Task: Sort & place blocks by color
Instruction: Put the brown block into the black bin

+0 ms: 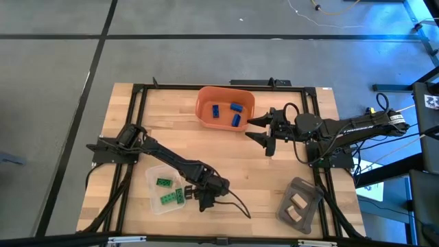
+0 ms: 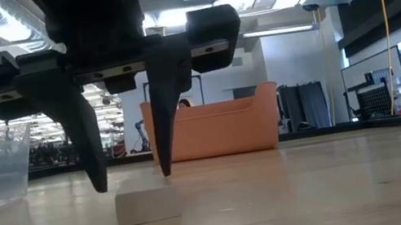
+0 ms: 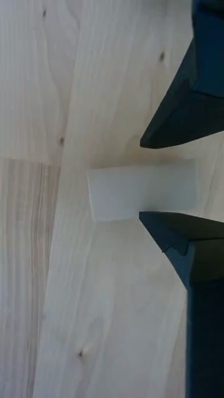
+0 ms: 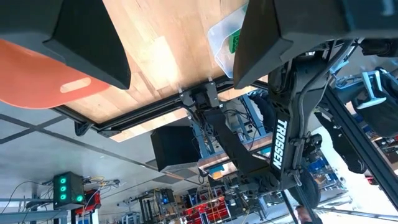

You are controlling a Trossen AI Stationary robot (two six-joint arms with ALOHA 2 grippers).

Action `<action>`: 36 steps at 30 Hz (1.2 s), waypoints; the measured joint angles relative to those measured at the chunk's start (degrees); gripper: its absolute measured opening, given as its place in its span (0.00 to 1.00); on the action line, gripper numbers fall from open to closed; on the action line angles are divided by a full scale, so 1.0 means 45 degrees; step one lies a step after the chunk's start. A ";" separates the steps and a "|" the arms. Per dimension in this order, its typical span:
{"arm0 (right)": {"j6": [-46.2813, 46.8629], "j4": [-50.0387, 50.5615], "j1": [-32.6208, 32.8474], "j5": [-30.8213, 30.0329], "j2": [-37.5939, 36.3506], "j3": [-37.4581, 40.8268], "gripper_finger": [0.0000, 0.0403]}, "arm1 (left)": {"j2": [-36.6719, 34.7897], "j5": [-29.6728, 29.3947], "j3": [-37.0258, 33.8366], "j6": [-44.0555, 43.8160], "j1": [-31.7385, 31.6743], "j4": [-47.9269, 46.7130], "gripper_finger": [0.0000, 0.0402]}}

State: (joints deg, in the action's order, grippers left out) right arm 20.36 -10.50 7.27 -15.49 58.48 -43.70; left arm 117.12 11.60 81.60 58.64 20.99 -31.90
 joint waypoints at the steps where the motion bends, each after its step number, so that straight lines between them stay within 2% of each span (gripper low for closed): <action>1: -0.0004 0.0009 0.0004 0.0000 0.0000 0.0004 0.70 | 0.0000 0.0013 0.0000 -0.0002 0.0000 -0.0004 0.42; 5: 0.0000 0.0016 0.0002 -0.0001 0.0000 0.0002 0.70 | 0.0307 0.0234 0.0024 -0.0007 0.0000 0.0214 0.42; 11: 0.0019 0.0105 0.0004 -0.0004 0.0000 0.0004 0.70 | 0.0593 -0.0475 0.0049 -0.0729 0.0014 0.0400 0.42; 23: 0.0030 0.0337 0.0004 -0.0019 0.0000 0.0004 0.70 | 0.0606 0.0190 0.0019 -0.1027 -0.0140 0.0361 0.42; 36: 0.0030 0.0407 0.0004 -0.0015 0.0000 0.0004 0.70 | 0.0539 0.0548 -0.0010 -0.0418 0.0467 0.0448 0.42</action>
State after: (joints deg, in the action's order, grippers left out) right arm 20.49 -8.67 7.29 -15.55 58.48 -43.68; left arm 119.55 14.06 81.56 56.76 23.09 -29.89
